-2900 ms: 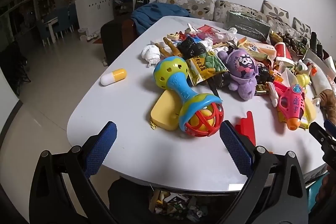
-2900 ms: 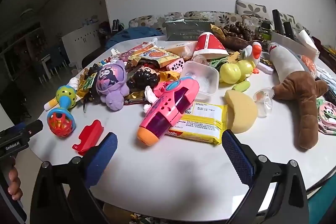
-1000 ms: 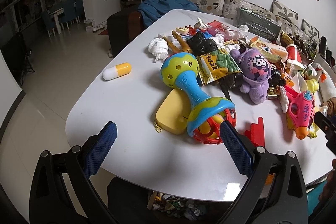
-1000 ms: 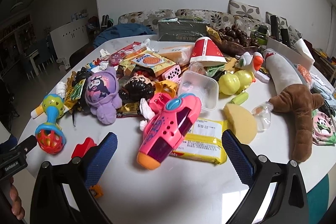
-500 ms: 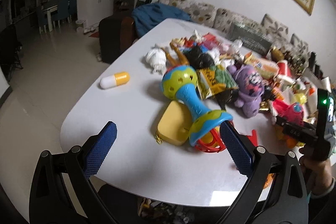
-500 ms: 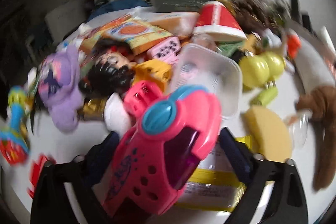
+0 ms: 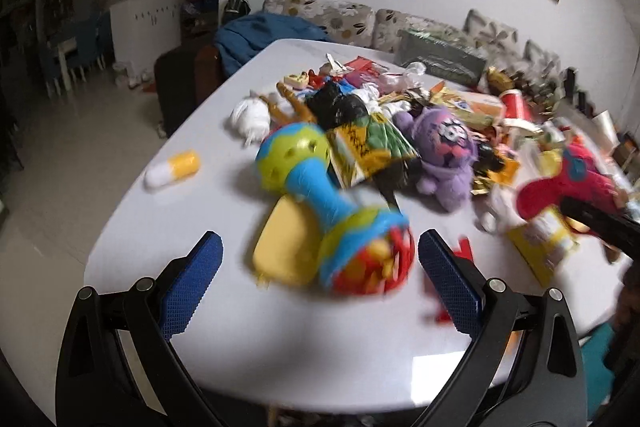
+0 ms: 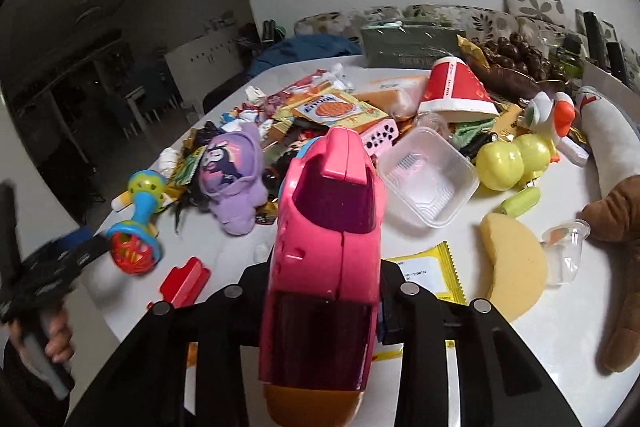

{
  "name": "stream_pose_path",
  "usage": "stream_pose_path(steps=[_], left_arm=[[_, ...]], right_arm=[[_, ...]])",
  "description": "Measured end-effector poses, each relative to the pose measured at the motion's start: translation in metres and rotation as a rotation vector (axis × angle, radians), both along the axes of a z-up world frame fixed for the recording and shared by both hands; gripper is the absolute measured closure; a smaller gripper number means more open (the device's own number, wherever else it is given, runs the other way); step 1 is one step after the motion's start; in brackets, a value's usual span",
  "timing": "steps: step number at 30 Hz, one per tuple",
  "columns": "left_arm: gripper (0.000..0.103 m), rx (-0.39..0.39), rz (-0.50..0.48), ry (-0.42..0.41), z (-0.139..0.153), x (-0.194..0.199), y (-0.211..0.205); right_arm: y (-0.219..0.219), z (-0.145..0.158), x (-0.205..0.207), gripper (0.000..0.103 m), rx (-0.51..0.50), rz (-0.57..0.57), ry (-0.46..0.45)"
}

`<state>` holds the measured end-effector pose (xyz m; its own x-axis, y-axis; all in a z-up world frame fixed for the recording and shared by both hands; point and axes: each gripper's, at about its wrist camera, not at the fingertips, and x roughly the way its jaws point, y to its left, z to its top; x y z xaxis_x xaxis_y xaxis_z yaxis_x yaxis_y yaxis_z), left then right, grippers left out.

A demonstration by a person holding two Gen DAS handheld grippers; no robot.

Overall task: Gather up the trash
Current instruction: 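Grasp the pink toy gun with the right tool while the left tool grasps the blue-green rattle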

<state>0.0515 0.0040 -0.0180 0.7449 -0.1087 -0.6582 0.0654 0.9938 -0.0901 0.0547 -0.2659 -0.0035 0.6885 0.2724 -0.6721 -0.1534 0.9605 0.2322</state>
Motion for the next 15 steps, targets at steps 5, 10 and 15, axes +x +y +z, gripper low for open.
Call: stream_pose_path(steps=[5, 10, 15], left_arm=[[0.007, -0.097, 0.05, 0.273, -0.016, 0.065, -0.008], [0.019, 0.017, 0.032, 0.266, -0.022, 0.097, -0.021], [0.046, -0.18, -0.052, 0.246, -0.029, 0.113, 0.008]], right_arm=[[0.002, 0.0, 0.001, 0.067, 0.024, 0.051, 0.021], [0.0, -0.005, 0.016, 0.067, 0.002, 0.089, 0.035], [-0.005, -0.011, 0.018, 0.067, 0.04, 0.112, 0.061]])
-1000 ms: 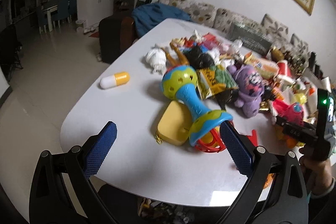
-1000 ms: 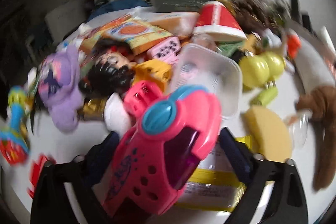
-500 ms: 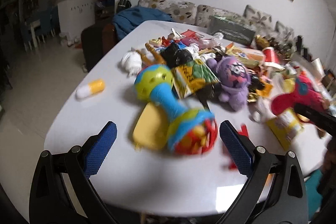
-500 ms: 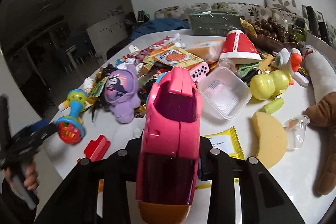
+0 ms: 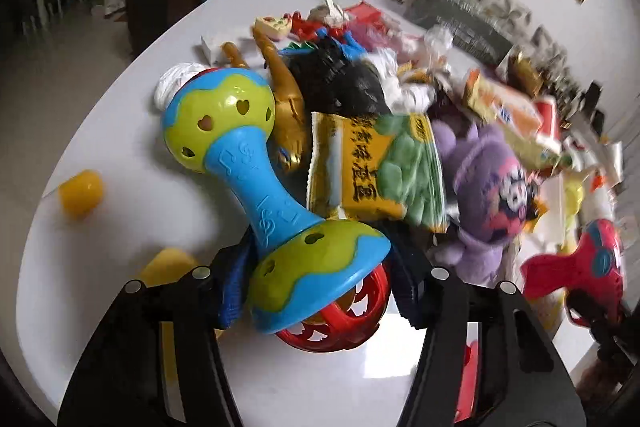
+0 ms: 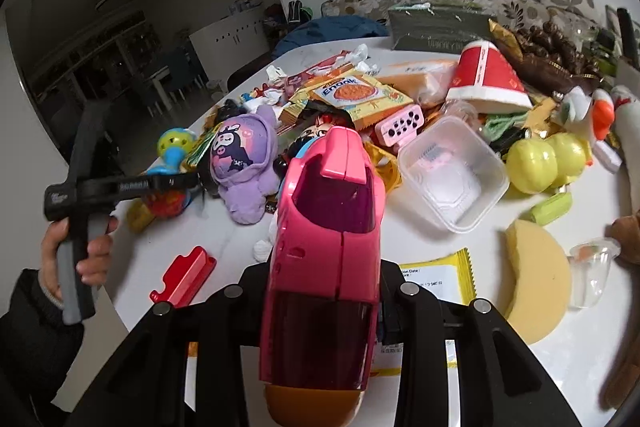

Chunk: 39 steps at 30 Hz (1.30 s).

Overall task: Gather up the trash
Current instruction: 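Grasp the pink toy gun with the right tool while the left tool grasps the blue-green rattle, then drop the pink toy gun and rattle into the cardboard box with both tools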

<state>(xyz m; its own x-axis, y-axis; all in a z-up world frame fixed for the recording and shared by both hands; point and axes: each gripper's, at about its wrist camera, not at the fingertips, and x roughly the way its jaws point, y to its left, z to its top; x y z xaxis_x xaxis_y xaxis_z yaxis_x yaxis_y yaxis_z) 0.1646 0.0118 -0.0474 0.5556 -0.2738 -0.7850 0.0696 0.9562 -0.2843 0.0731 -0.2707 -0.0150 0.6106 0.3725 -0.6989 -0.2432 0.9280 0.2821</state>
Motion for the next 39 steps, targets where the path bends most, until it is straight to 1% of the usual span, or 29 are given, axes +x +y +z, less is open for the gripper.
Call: stream_pose_path(steps=[2, 4, 6, 8, 10, 13, 15, 18, 20, 22, 23, 25, 27, 28, 30, 31, 32, 33, 34, 35, 36, 37, 38, 39], left_arm=[[0.046, -0.011, 0.013, -0.016, 0.002, -0.004, 0.008], [0.046, -0.058, -0.023, -0.064, 0.011, -0.019, 0.009], [0.046, -0.041, -0.076, -0.161, 0.03, -0.045, 0.005], [0.046, -0.018, -0.12, -0.231, 0.045, -0.066, 0.0], [0.046, -0.003, -0.16, -0.28, 0.058, -0.085, -0.007], [0.046, 0.013, -0.196, -0.328, 0.071, -0.106, -0.016], [0.046, 0.005, -0.222, -0.353, 0.079, -0.126, -0.017], [0.046, 0.001, -0.265, -0.381, 0.09, -0.161, -0.016], [0.046, 0.002, -0.3, -0.39, 0.094, -0.19, -0.014], [0.046, -0.003, -0.353, -0.371, 0.092, -0.221, -0.01], [0.046, 0.0, -0.371, -0.357, 0.087, -0.23, -0.01], [0.046, 0.018, -0.42, -0.308, 0.073, -0.251, -0.008], [0.046, 0.04, -0.471, -0.238, 0.051, -0.272, -0.01], [0.046, 0.051, -0.494, -0.205, 0.04, -0.276, -0.011], [0.045, 0.075, -0.542, -0.104, 0.007, -0.282, -0.015], [0.045, 0.082, -0.562, -0.078, -0.003, -0.281, -0.016], [0.042, 0.108, -0.584, -0.044, -0.023, -0.279, -0.02], [0.025, 0.13, -0.599, -0.022, -0.037, -0.274, -0.023], [0.019, 0.152, -0.607, -0.002, -0.051, -0.271, -0.025], [0.016, 0.181, -0.594, 0.011, -0.067, -0.266, -0.024], [0.016, 0.182, -0.602, 0.04, -0.081, -0.26, -0.023], [0.016, 0.177, -0.602, 0.064, -0.088, -0.256, -0.022], [0.016, 0.181, -0.572, 0.094, -0.095, -0.249, -0.018], [0.016, 0.167, -0.55, 0.112, -0.095, -0.246, -0.012]], right_arm=[[-0.003, 0.0, -0.001, 0.067, 0.007, -0.005, -0.002], [-0.007, 0.002, -0.005, 0.067, 0.011, -0.012, -0.007], [-0.01, 0.003, -0.008, 0.067, 0.01, -0.016, -0.009], [-0.012, 0.006, -0.012, 0.067, -0.003, -0.022, -0.017], [-0.011, 0.009, -0.015, 0.067, -0.012, -0.023, -0.028], [-0.009, 0.014, -0.022, 0.067, 0.007, -0.018, -0.032], [-0.006, 0.02, -0.031, 0.067, 0.021, -0.008, -0.037], [-0.001, 0.034, -0.057, 0.067, 0.032, 0.018, -0.054], [0.004, 0.046, -0.083, 0.067, 0.047, 0.052, -0.062], [0.01, 0.055, -0.112, 0.067, 0.064, 0.097, -0.058], [0.013, 0.057, -0.125, 0.067, 0.069, 0.121, -0.051], [0.023, 0.054, -0.156, 0.067, 0.079, 0.176, -0.015], [0.031, 0.048, -0.174, 0.067, 0.08, 0.21, 0.023], [0.038, 0.04, -0.185, 0.067, 0.071, 0.237, 0.053], [0.049, 0.023, -0.195, 0.067, 0.041, 0.273, 0.1], [0.056, 0.008, -0.196, 0.067, 0.02, 0.283, 0.136], [0.061, -0.008, -0.195, 0.067, 0.0, 0.29, 0.169], [0.065, -0.025, -0.192, 0.066, -0.025, 0.298, 0.201], [0.071, -0.049, -0.186, 0.055, -0.056, 0.315, 0.242], [0.075, -0.069, -0.18, 0.043, -0.09, 0.315, 0.267], [0.077, -0.084, -0.177, 0.031, -0.129, 0.296, 0.265], [0.078, -0.095, -0.174, 0.038, -0.165, 0.285, 0.248], [0.078, -0.099, -0.172, 0.041, -0.166, 0.29, 0.248], [0.075, -0.093, -0.171, 0.042, -0.137, 0.281, 0.232]])
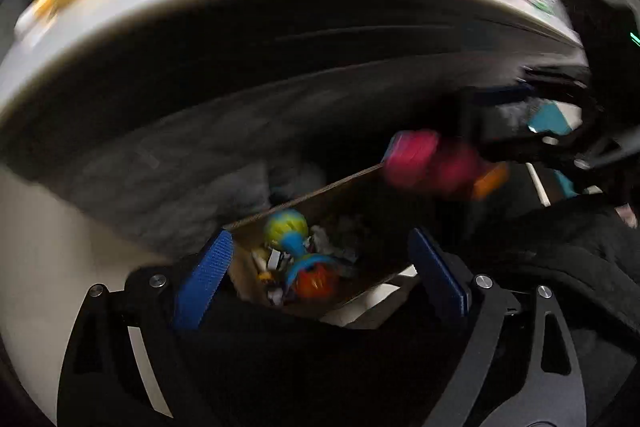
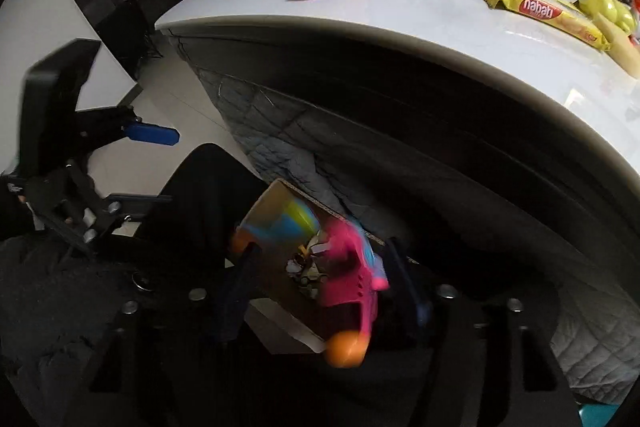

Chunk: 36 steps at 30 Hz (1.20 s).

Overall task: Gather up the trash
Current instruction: 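Drop the pink toy gun and rattle into the cardboard box with both tools, then grasp the orange toy with the right tool while the left tool grasps the red plastic piece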

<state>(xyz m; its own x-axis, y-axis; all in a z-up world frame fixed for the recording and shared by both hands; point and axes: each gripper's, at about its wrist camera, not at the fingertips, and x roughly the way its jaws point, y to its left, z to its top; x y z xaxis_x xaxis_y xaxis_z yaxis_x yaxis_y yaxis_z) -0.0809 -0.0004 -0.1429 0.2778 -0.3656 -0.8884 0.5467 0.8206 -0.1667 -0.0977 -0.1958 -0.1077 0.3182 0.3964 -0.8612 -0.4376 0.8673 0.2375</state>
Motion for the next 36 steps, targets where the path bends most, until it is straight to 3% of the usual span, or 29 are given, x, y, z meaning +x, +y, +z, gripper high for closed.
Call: stream_pose_path(steps=[3, 5, 8, 11, 13, 17, 19, 26, 30, 36], left_arm=[[0.016, -0.079, 0.038, -0.042, 0.024, -0.002, 0.016], [0.014, -0.124, 0.074, -0.105, 0.045, 0.0, 0.021], [0.013, -0.17, 0.135, -0.189, 0.07, 0.007, 0.027], [0.013, -0.163, 0.189, -0.243, 0.078, 0.014, 0.026], [0.013, -0.163, 0.22, -0.248, 0.079, 0.016, 0.028], [0.013, -0.176, 0.253, -0.238, 0.077, 0.023, 0.033], [0.013, -0.175, 0.266, -0.232, 0.073, 0.027, 0.03], [0.013, -0.214, 0.25, -0.261, 0.087, 0.048, 0.009], [0.013, -0.186, 0.219, -0.319, 0.097, 0.074, -0.024], [0.013, -0.13, 0.238, -0.296, 0.084, 0.127, -0.069]], right_arm=[[-0.007, 0.038, 0.0, 0.033, 0.109, -0.02, -0.123], [-0.005, 0.068, 0.008, 0.029, 0.126, -0.038, -0.25], [0.008, 0.081, 0.035, 0.027, 0.117, -0.036, -0.344], [0.023, 0.076, 0.062, 0.028, 0.117, -0.022, -0.349], [0.027, 0.074, 0.073, 0.035, 0.116, -0.017, -0.336], [0.033, 0.054, 0.092, 0.04, 0.089, -0.032, -0.33], [0.034, 0.052, 0.093, 0.058, 0.064, -0.03, -0.362], [0.008, 0.059, 0.086, 0.058, 0.118, -0.073, -0.326], [-0.034, 0.085, 0.064, 0.058, 0.111, -0.154, -0.391], [-0.102, 0.098, 0.038, 0.057, 0.093, -0.307, -0.411]])
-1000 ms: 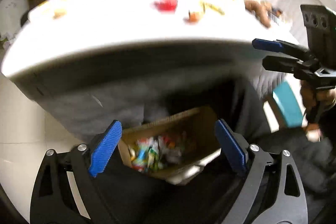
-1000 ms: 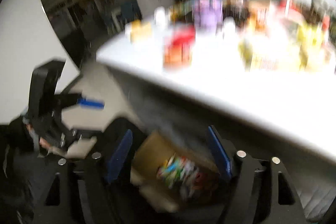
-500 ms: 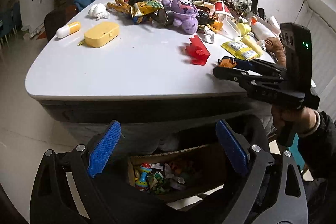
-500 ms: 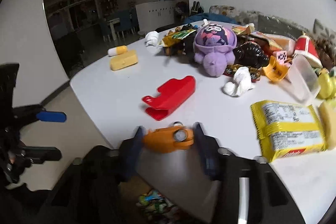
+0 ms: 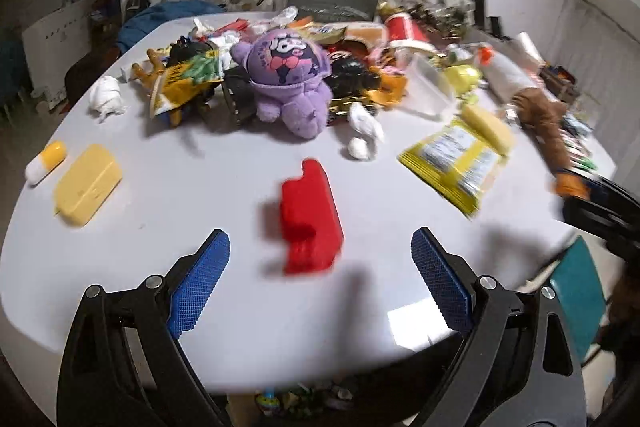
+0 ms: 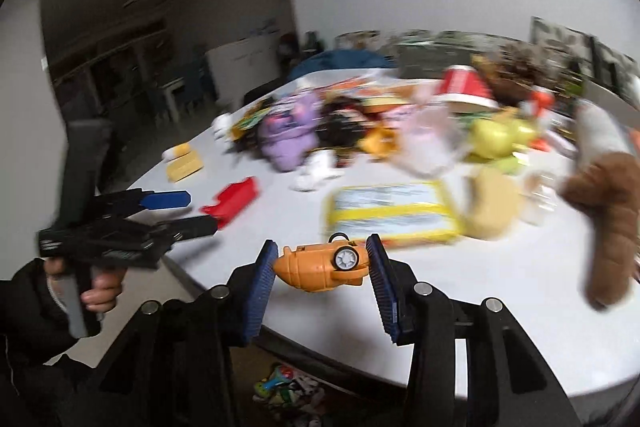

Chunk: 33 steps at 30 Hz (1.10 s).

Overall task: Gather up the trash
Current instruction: 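Grasp the orange toy with the right tool while the left tool grasps the red plastic piece, then drop the orange toy and red piece into the cardboard box with both tools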

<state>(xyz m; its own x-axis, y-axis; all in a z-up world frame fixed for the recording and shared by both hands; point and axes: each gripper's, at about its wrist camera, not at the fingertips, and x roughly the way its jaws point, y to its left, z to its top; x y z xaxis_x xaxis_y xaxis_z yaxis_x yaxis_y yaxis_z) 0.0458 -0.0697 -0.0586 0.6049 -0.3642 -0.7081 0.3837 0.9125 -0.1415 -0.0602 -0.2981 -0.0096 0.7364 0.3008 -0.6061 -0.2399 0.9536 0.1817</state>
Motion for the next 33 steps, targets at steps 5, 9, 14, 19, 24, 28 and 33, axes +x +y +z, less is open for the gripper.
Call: stream_pose_path(steps=[5, 9, 14, 19, 24, 28, 33], left_arm=[[0.051, 0.076, 0.067, -0.054, -0.01, 0.018, -0.014], [0.073, 0.086, 0.048, -0.073, -0.008, 0.012, -0.012], [0.073, 0.038, -0.001, -0.146, 0.03, -0.032, 0.003], [0.073, 0.026, -0.105, -0.23, 0.074, -0.09, 0.02], [0.072, 0.062, -0.148, -0.175, 0.067, -0.126, 0.037], [0.072, 0.078, -0.134, -0.032, 0.025, -0.135, 0.053], [0.067, 0.121, -0.15, 0.123, -0.036, -0.129, 0.056]], right_arm=[[-0.021, -0.009, -0.011, 0.057, 0.009, -0.049, 0.016], [-0.013, -0.014, -0.004, 0.057, 0.032, -0.021, 0.022], [0.017, -0.007, 0.0, 0.057, 0.071, 0.076, 0.022], [0.047, 0.011, -0.013, 0.057, 0.097, 0.176, 0.019], [0.069, 0.013, -0.036, 0.057, 0.052, 0.242, 0.058], [0.082, -0.012, -0.051, 0.057, 0.016, 0.272, 0.16], [0.095, -0.065, -0.053, 0.057, 0.018, 0.294, 0.327]])
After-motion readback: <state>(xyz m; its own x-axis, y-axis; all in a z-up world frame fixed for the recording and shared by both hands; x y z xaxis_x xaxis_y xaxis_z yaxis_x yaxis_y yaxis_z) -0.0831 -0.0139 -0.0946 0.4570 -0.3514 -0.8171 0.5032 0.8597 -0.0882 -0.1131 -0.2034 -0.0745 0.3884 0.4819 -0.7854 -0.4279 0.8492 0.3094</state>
